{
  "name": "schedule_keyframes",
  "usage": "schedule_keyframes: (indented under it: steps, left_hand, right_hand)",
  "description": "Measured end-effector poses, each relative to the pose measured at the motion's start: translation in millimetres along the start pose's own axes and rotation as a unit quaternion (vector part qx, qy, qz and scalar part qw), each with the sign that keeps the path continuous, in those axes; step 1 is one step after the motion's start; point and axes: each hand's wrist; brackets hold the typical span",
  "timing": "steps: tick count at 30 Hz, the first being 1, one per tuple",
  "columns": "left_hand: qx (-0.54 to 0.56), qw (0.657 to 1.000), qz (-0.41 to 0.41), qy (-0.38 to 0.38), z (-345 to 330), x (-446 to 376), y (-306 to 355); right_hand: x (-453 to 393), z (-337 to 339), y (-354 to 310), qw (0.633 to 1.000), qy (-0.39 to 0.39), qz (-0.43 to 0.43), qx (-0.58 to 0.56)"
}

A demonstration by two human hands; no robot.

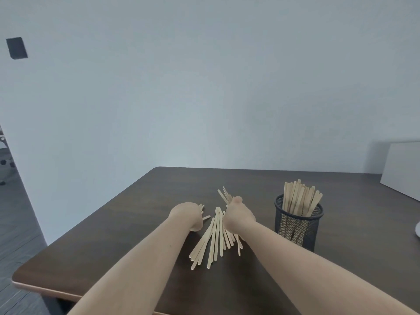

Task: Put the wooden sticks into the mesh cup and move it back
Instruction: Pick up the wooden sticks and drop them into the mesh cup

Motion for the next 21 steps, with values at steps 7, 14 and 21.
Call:
schedule_keyframes:
  steps: [7, 14, 21]
  left_hand:
    - [-0.052, 0.998, -0.019, -0.017, 6, 1, 2]
    - [-0.055, 0.996, -0.013, -0.062, 1, -1, 3]
    - [-0.022, 0.997, 0.008, -0.072, -6, 9, 7]
  right_hand:
    - [-1, 11, -1, 0.996, -0.015, 0.027, -0.081]
    - [-3, 14, 7, 0.984, -0.064, -0.042, -0.161]
    - [1, 15, 8, 0.980, -0.009, -0.061, -0.191]
Point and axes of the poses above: each hand's wrist, its own x-axis away from the middle knuckle, its own z-axis out of the back of the hand, y = z × x, and after that the axes turned 11 degrees about -x, right-handed
